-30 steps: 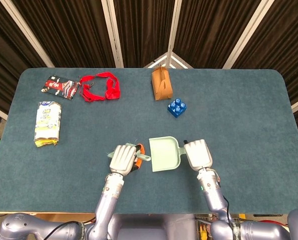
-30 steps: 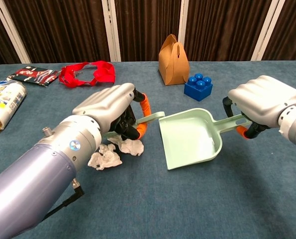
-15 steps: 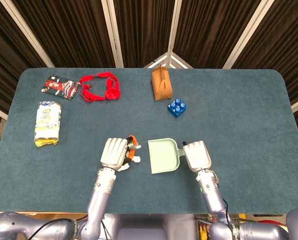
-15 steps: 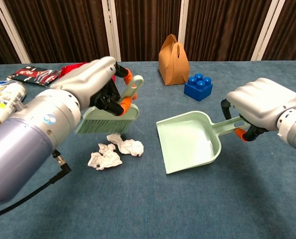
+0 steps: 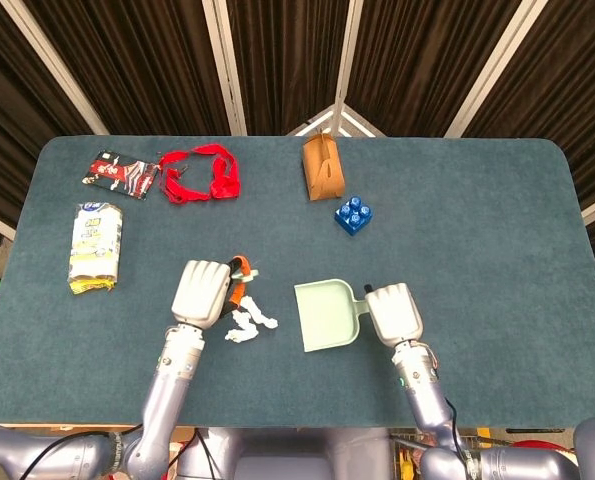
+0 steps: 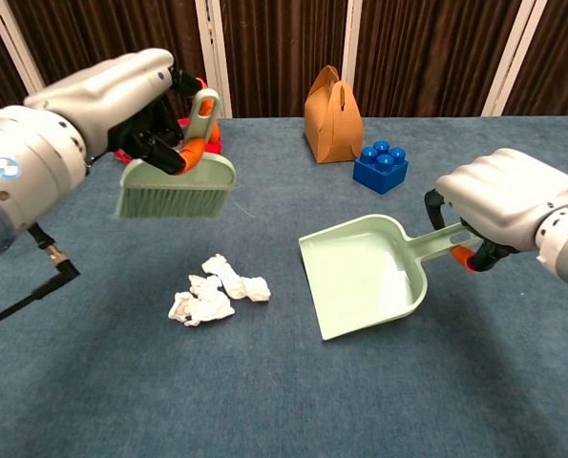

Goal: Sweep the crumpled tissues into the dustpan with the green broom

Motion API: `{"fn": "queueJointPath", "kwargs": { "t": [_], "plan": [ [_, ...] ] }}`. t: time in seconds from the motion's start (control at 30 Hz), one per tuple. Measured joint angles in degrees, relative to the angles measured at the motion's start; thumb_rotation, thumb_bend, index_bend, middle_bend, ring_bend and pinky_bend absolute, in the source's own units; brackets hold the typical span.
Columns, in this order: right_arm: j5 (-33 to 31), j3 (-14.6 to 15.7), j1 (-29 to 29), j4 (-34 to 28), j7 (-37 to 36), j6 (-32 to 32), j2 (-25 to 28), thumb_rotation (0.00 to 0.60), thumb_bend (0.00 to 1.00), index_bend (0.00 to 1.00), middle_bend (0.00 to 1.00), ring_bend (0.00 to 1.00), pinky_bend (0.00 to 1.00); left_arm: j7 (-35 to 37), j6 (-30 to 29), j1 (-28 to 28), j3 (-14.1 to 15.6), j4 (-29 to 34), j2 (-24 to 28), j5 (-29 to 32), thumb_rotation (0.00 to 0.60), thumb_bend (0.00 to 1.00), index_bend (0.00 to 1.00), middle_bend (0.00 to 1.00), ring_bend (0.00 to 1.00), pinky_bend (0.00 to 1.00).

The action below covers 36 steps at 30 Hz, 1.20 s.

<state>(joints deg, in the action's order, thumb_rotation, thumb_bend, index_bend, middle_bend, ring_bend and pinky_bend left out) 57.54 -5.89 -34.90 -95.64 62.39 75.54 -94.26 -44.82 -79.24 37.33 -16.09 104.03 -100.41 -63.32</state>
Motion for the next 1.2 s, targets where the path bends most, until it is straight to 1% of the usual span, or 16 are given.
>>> {"fn": "queueJointPath", "kwargs": {
  "t": [0.27,0.37,0.47,0.57,0.67,0.8,0.93,1.0,1.2],
  "plan": [
    [-0.03,0.59,0.24,0.11,-0.33,0.03,-0.14,0.600,0.50,0.67,0.91,0.90,0.89,-0.01,-0.94,-3.21,7.02,3.36,4.26,-3.33,0.600,0.67,0.81,1.00,1.00,1.00],
    [-0.04,0.73,0.33,0.27,-0.50,0.02,-0.18,0.600,0.50,0.67,0.91,0.90,0.89,0.27,-0.91,-4.25,8.86,3.82,5.92,-4.07,0.600,0.67,0.81,1.00,1.00,1.00],
    [-0.02,0.86,0.41,0.26,-0.67,0.00,-0.21,0.600,0.50,0.67,0.91,0.90,0.89,0.50,-0.35,-4.75,9.71,4.43,7.81,-4.30,0.600,0.67,0.81,1.00,1.00,1.00],
    [-0.15,0.71,0.35,0.31,-0.70,-0.07,-0.17,0.600,0.50,0.67,0.91,0.90,0.89,0.99,0.39,-5.03,9.76,5.53,10.06,-3.93,0.600,0.67,0.81,1.00,1.00,1.00],
    [-0.32,0.67,0.29,0.38,-0.68,-0.18,-0.27,0.600,0.50,0.67,0.91,0.90,0.89,1.73,1.25,-5.09,9.20,6.72,12.00,-3.15,0.600,0.67,0.82,1.00,1.00,1.00],
    [-0.44,0.66,0.20,0.50,-0.68,-0.30,-0.44,0.600,0.50,0.67,0.91,0.90,0.89,1.72,2.18,-5.10,8.86,8.26,13.56,-1.55,0.600,0.67,0.81,1.00,1.00,1.00],
    [-0.17,1.06,0.41,0.44,-0.70,-0.01,-0.66,0.600,0.50,0.67,0.91,0.90,0.89,-0.17,1.75,-5.25,9.15,8.39,13.42,-0.70,0.600,0.61,0.80,1.00,1.00,1.00],
    [-0.04,1.21,0.51,0.43,-0.80,0.06,-0.70,0.600,0.50,0.67,0.91,0.90,0.89,-0.69,1.71,-5.25,8.97,8.66,13.16,0.69,0.600,0.60,0.80,1.00,1.00,1.00],
    [0.09,1.05,0.52,0.45,-1.12,-0.01,-0.37,0.600,0.50,0.67,0.91,0.90,0.89,-2.15,1.71,-4.44,6.50,10.44,12.46,7.21,0.600,0.62,0.82,1.00,1.00,1.00]
  ]
}}
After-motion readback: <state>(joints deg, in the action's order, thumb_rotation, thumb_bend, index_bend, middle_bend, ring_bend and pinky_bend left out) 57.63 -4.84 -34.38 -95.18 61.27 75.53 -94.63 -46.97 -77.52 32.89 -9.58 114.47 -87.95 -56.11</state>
